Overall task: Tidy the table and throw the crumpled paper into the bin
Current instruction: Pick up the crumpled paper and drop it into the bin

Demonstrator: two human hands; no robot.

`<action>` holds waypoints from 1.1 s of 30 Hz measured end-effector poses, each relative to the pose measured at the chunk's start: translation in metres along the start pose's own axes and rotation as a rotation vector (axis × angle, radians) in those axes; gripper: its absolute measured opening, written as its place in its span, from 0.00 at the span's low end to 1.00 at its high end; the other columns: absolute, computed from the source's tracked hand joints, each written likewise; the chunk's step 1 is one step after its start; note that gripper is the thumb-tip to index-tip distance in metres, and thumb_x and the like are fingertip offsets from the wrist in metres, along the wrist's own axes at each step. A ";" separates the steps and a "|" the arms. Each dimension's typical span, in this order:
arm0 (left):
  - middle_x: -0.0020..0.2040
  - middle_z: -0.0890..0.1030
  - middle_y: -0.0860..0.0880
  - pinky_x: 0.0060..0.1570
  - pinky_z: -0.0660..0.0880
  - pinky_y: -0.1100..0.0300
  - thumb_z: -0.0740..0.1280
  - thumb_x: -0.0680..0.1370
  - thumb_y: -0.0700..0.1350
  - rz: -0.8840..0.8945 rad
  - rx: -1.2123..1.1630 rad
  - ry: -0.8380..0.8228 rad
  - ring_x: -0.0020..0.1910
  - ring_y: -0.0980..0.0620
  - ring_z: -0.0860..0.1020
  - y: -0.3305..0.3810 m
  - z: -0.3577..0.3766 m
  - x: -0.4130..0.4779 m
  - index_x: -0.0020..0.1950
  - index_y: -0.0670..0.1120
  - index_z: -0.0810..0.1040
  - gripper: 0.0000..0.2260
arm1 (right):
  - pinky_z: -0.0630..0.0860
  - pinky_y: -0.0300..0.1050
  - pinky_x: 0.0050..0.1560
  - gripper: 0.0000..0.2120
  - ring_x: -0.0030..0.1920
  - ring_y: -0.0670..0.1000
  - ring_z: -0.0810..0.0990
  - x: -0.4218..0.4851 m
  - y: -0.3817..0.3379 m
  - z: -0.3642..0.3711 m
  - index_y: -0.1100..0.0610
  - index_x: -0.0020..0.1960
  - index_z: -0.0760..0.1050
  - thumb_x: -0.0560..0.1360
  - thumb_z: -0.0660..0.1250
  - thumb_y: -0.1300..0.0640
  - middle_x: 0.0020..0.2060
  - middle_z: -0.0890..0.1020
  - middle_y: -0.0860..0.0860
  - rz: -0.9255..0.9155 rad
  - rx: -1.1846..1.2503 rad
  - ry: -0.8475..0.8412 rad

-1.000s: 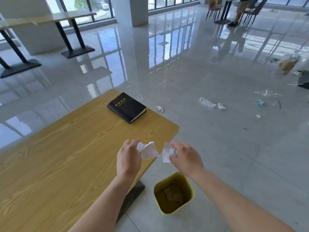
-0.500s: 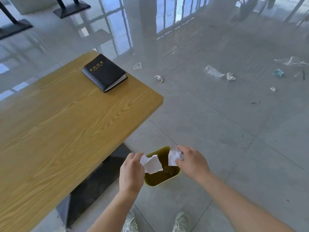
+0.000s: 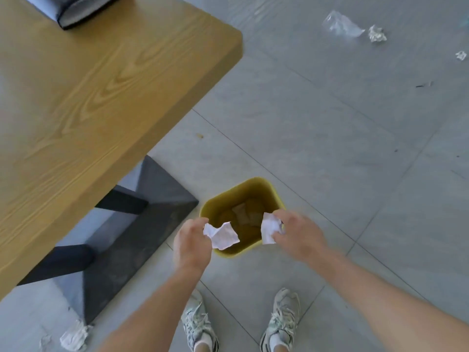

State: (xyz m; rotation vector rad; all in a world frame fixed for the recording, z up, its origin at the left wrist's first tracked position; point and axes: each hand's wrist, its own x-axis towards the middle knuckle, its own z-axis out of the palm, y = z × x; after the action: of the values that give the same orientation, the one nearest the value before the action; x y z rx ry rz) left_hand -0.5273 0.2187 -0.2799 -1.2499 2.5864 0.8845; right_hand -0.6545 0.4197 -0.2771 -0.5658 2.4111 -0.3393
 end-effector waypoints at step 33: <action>0.49 0.78 0.50 0.45 0.77 0.61 0.69 0.77 0.44 0.543 0.610 -0.189 0.42 0.54 0.74 -0.061 0.153 0.100 0.63 0.48 0.76 0.15 | 0.69 0.44 0.42 0.14 0.50 0.52 0.71 0.134 0.045 0.146 0.52 0.61 0.70 0.77 0.66 0.58 0.50 0.76 0.51 -0.175 -0.240 0.040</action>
State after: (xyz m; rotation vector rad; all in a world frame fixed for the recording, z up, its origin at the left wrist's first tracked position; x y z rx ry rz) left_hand -0.5658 0.2080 -0.4683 -0.2974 2.7440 0.1964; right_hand -0.6714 0.3807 -0.4760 -0.8881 2.4635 -0.1349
